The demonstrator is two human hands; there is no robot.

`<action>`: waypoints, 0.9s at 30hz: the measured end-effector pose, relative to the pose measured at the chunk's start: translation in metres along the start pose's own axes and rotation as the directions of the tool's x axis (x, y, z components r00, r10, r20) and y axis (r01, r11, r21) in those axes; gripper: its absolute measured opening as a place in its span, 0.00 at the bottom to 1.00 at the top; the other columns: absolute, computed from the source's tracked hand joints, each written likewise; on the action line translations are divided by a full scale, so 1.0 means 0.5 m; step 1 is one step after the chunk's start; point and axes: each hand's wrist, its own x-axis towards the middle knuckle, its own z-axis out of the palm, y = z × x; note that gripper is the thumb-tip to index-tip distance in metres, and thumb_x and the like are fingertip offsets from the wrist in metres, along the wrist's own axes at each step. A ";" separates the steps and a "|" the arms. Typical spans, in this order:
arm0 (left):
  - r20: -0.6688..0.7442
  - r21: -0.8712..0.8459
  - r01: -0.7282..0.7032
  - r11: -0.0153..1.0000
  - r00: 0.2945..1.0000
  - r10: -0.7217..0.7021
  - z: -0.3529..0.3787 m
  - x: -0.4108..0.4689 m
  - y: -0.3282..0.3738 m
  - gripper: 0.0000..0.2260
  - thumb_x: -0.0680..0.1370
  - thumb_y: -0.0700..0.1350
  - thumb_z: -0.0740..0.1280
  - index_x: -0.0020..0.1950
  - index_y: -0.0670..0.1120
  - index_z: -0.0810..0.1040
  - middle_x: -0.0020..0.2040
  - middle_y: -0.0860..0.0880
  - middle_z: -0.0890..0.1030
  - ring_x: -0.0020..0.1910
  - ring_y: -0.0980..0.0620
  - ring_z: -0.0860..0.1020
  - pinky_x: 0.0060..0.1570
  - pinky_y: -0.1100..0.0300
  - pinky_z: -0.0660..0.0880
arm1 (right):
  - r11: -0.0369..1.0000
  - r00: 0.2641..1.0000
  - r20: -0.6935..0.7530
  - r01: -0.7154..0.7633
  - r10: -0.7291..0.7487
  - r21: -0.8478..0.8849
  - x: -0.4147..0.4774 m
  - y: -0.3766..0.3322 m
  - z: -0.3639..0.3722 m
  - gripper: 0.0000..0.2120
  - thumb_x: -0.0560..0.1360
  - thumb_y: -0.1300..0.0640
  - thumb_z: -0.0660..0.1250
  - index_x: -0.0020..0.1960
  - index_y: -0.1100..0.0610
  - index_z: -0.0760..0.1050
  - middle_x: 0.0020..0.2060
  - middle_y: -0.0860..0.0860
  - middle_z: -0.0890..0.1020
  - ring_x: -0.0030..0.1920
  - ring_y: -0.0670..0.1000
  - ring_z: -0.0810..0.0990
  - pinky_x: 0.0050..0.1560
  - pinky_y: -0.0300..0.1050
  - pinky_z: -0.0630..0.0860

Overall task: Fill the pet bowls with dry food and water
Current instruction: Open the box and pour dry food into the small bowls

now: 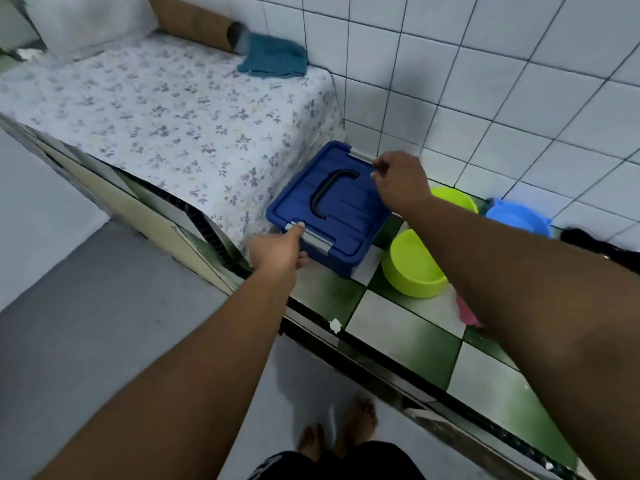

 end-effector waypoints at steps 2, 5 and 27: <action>-0.024 -0.010 0.004 1.000 1.000 -0.004 0.020 0.011 0.012 0.16 0.73 0.48 0.80 0.50 0.38 0.80 0.45 0.41 0.84 0.35 0.45 0.84 0.31 0.56 0.82 | 1.000 1.000 0.012 0.003 -0.003 -0.029 0.036 0.009 0.012 0.13 0.78 0.56 0.67 0.61 0.58 0.80 0.60 0.59 0.79 0.60 0.59 0.77 0.64 0.52 0.74; -0.056 -0.009 0.034 0.999 0.998 -0.035 0.040 0.017 0.019 0.15 0.72 0.46 0.81 0.48 0.39 0.80 0.47 0.41 0.84 0.34 0.45 0.84 0.26 0.59 0.79 | 0.995 0.999 0.047 0.010 -0.006 -0.099 0.074 0.019 0.032 0.15 0.79 0.55 0.66 0.64 0.58 0.79 0.63 0.59 0.77 0.62 0.60 0.76 0.64 0.52 0.73; 0.046 0.072 0.181 0.981 0.982 -0.184 0.049 0.029 0.067 0.15 0.75 0.37 0.75 0.60 0.38 0.76 0.55 0.40 0.80 0.47 0.40 0.84 0.24 0.55 0.80 | 0.743 0.974 0.215 0.194 -0.069 -0.641 0.126 -0.017 0.053 0.13 0.74 0.73 0.65 0.59 0.68 0.76 0.56 0.64 0.77 0.56 0.63 0.77 0.52 0.55 0.76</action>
